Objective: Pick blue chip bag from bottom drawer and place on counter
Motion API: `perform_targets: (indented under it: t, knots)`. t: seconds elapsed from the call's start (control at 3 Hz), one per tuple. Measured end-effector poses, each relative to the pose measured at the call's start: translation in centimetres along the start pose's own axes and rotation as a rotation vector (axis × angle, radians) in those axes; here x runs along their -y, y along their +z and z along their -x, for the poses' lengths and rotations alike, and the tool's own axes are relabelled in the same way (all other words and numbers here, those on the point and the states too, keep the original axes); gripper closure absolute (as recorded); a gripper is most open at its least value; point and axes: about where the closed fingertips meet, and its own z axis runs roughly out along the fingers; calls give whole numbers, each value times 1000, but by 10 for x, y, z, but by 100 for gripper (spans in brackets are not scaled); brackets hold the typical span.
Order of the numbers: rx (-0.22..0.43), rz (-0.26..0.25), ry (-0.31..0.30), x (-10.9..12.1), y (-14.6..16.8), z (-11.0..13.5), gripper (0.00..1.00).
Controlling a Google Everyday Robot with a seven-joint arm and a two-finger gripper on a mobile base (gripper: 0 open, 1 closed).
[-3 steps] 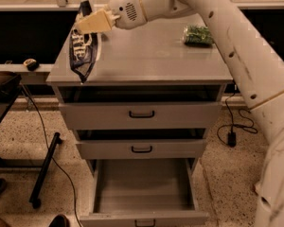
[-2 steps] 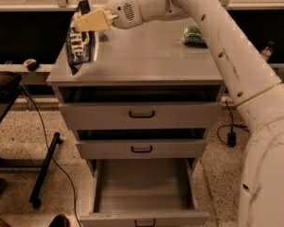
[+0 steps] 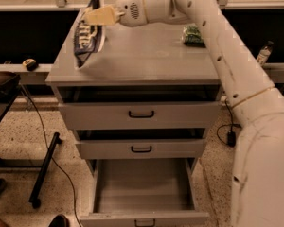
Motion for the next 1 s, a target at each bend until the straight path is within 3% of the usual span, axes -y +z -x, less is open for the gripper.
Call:
perform_targets:
  t: [0.67, 1.0]
  knots:
    - [90, -233, 110, 65, -27, -8, 100]
    - [73, -364, 114, 84, -40, -24, 100]
